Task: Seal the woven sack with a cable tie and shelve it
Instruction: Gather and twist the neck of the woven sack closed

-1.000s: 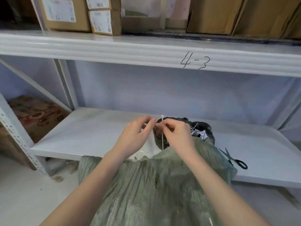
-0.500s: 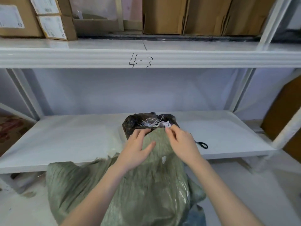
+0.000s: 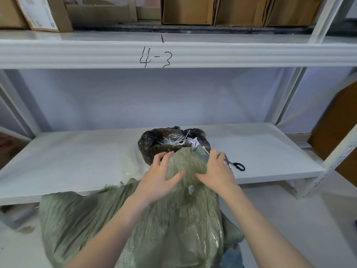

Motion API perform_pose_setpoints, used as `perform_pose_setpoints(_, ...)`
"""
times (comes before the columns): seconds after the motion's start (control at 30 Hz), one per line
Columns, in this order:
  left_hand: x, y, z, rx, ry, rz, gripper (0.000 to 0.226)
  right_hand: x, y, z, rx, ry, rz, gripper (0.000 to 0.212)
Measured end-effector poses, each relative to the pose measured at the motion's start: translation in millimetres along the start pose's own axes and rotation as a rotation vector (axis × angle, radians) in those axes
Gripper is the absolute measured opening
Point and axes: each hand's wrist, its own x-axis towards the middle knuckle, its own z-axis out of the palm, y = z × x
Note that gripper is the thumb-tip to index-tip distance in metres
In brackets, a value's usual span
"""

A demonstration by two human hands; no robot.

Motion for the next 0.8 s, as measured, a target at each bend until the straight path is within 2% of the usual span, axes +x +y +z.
perform_pose_setpoints(0.13,-7.1,0.7,-3.9,0.014,-0.021,-0.024,0.070,-4.6,-5.7,-3.6,0.078,0.036,-0.054,0.043)
perform_pose_setpoints(0.3,-11.0,1.3,-8.8,-0.062,-0.039,-0.109,0.074,-10.0,-18.1,-6.3,0.200,0.101,-0.202,0.036)
perform_pose_setpoints(0.43,-7.5,7.6,-13.6,-0.260,-0.079,-0.279,0.079,-14.0,-34.6,-2.8,0.477,0.162,-0.374,0.027)
perform_pose_setpoints(0.5,-3.3,8.2,-17.4,-0.420,-0.086,-0.350,0.089,-15.9,-45.2,-4.9,0.593,0.174,-0.415,0.028)
perform_pose_setpoints(0.6,2.0,10.0,-24.8,-0.664,0.012,-0.354,0.102,-18.1,-61.2,-10.9,0.722,0.189,-0.448,0.031)
perform_pose_setpoints(0.7,4.3,16.0,-35.0,-0.826,0.177,-0.293,0.079,-22.4,-73.4,-16.9,0.825,0.196,-0.454,0.047)
perform_pose_setpoints(0.8,7.2,21.0,-47.2,-0.953,0.355,-0.213,0.059,-25.3,-78.4,-21.4,0.800,0.251,-0.401,0.038)
